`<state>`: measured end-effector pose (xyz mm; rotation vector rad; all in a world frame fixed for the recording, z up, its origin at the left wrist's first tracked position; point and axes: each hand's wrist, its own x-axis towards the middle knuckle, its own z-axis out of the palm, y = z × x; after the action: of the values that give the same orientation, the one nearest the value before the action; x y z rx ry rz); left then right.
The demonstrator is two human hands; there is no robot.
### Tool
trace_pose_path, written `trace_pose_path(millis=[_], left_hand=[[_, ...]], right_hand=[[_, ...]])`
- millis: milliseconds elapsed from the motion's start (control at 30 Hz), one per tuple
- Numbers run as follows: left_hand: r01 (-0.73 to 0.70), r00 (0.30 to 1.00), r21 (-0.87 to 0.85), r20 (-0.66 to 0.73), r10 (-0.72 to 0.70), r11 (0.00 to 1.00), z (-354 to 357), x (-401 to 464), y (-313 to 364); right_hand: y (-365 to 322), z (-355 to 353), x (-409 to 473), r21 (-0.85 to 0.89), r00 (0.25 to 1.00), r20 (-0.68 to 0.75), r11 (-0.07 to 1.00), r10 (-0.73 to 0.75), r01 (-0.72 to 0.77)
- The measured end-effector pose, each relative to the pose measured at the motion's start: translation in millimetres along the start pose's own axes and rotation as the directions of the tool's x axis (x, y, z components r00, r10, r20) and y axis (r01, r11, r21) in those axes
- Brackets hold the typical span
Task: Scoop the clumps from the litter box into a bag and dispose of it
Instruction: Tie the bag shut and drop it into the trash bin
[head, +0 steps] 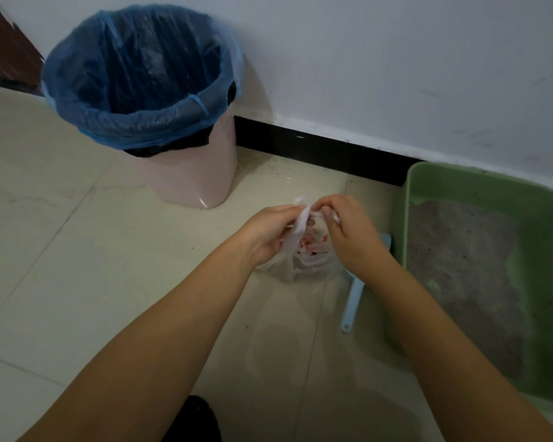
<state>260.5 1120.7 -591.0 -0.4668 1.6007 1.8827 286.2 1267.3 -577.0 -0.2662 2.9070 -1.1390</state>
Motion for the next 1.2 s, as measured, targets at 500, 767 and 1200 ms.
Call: trace_pose_path(millis=[500,767,1200], left_hand=[[-0.126,0.864,-0.664,-0.438,-0.248,0.737,-73.0,23.2,-42.2],[-0.093,0.818,0.424,-0.483,0.312,0.901,-83.7,23.2,-50.5],[-0.049,0.894,0.995,0.081,0.441,-0.084,-36.4,10.6,-73.7]], right_hand=[[99.5,-7.2,-20.0,-0.692,0.932,0.125,0.703,0.341,-0.164],[96.5,2.7,-4.3,-0.600,0.911,0.082,0.750,0.404,-0.278],[35.0,55.6,4.0,-0.604,0.923,0.360,0.788,0.137,0.118]])
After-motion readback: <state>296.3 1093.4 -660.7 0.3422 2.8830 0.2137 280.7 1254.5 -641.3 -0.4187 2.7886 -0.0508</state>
